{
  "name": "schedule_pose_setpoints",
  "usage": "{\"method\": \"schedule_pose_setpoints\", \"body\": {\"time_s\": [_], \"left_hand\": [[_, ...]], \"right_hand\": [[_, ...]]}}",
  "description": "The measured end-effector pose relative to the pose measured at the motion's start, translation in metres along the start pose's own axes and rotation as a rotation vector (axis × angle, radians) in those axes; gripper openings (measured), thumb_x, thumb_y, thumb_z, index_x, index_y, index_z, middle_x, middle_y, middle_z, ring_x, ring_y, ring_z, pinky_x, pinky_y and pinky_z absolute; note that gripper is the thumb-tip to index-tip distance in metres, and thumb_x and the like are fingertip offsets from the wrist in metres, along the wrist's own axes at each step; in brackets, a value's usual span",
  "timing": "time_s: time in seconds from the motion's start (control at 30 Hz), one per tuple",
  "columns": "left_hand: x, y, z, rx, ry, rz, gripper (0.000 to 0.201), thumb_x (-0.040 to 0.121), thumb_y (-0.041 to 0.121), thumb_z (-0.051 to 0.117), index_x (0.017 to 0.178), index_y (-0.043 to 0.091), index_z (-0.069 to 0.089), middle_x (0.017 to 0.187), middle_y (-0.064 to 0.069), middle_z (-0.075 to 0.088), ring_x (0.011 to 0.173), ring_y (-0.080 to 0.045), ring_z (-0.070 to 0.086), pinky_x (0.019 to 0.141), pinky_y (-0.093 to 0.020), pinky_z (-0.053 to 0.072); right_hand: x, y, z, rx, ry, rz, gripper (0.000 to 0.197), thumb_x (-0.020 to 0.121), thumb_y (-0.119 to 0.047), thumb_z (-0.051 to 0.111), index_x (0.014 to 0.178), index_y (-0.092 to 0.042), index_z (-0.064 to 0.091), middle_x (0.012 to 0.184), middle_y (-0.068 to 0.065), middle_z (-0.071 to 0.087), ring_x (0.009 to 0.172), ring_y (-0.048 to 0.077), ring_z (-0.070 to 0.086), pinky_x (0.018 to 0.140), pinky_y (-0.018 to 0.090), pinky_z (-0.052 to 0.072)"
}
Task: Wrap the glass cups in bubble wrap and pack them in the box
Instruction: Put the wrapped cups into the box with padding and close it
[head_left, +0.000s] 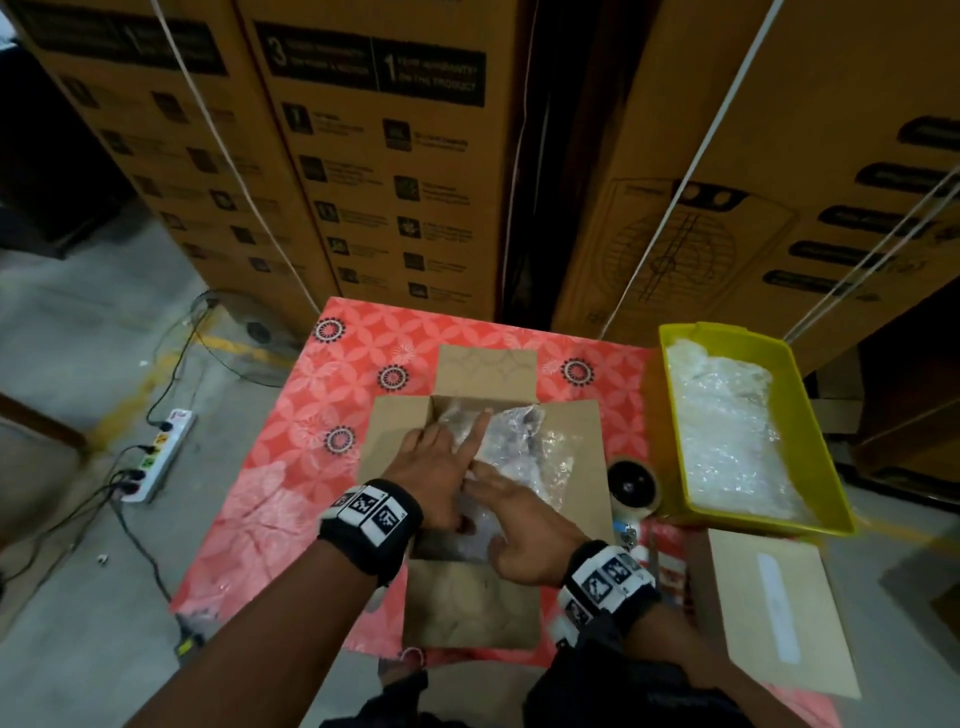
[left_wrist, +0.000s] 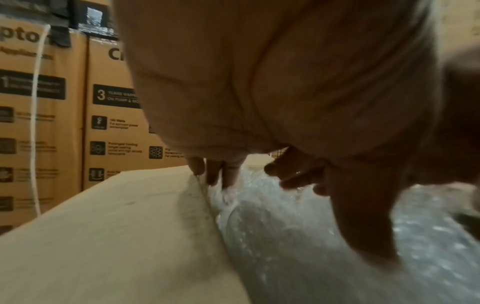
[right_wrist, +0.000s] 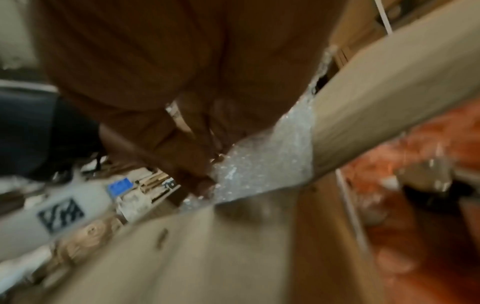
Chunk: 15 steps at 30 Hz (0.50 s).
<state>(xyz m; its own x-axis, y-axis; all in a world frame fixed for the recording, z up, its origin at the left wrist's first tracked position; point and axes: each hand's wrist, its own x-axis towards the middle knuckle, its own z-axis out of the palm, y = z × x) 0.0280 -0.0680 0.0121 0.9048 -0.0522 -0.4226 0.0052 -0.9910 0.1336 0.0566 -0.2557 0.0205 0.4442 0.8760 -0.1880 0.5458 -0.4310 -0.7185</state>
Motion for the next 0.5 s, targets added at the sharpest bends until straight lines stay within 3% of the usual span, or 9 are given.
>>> {"method": "schedule_pose_setpoints", "body": {"time_s": [0.07,0.13,0.23,0.37,0.43,0.5], "left_hand": [[0.005,0.001,-0.005,0.066,-0.01,-0.013,0.161,0.059,0.074,0.086,0.161,0.031,-0.032,0.163,-0.023,0.027,0.154,-0.039,0.017,0.122,-0.054,0.018],[0.011,0.004,-0.008,0.128,-0.007,-0.017,0.162,0.051,0.08,0.086,0.166,0.025,-0.014,0.167,-0.017,0.01,0.157,-0.038,0.005,0.126,-0.055,0.013],[0.021,0.01,-0.008,0.095,-0.079,0.025,0.152,0.058,0.072,0.089,0.168,0.015,-0.001,0.172,-0.015,0.001,0.161,-0.038,0.002,0.131,-0.048,0.013],[0.025,0.011,-0.003,0.063,-0.123,-0.031,0.145,0.066,0.058,0.09,0.168,0.014,-0.004,0.17,-0.014,0.01,0.158,-0.035,0.021,0.128,-0.042,0.026],[0.027,0.011,-0.003,0.108,-0.112,-0.064,0.148,0.066,0.065,0.088,0.168,0.011,-0.005,0.17,-0.014,0.01,0.158,-0.032,0.021,0.129,-0.041,0.022],[0.029,0.013,-0.003,0.142,-0.103,-0.08,0.153,0.063,0.074,0.086,0.167,0.011,-0.007,0.172,-0.016,0.006,0.159,-0.033,0.016,0.13,-0.044,0.016]], "right_hand": [[-0.009,0.002,0.002,-0.155,0.243,0.097,0.071,0.09,-0.009,0.058,0.158,-0.02,0.039,0.174,0.004,0.016,0.162,0.022,0.009,0.13,0.04,0.025],[-0.017,0.005,0.006,-0.291,0.302,0.191,0.078,0.098,-0.019,0.061,0.166,-0.015,0.022,0.176,0.012,-0.002,0.163,0.029,-0.006,0.132,0.042,0.011],[-0.014,0.006,0.019,-0.397,0.107,0.253,0.09,0.101,-0.025,0.057,0.166,-0.002,-0.001,0.17,0.026,-0.02,0.158,0.042,-0.022,0.131,0.052,0.0],[0.012,0.014,0.037,-0.265,-0.015,0.281,0.111,0.098,-0.02,0.064,0.158,-0.002,-0.027,0.167,0.02,-0.033,0.156,0.039,-0.03,0.13,0.053,-0.006],[0.022,0.012,0.036,-0.198,-0.051,0.328,0.114,0.1,-0.029,0.066,0.158,-0.001,-0.028,0.167,0.021,-0.032,0.156,0.039,-0.029,0.13,0.048,-0.009],[0.024,0.012,0.035,-0.174,-0.077,0.399,0.117,0.099,-0.043,0.066,0.159,0.002,-0.024,0.165,0.027,-0.035,0.156,0.044,-0.024,0.131,0.048,-0.003]]}}
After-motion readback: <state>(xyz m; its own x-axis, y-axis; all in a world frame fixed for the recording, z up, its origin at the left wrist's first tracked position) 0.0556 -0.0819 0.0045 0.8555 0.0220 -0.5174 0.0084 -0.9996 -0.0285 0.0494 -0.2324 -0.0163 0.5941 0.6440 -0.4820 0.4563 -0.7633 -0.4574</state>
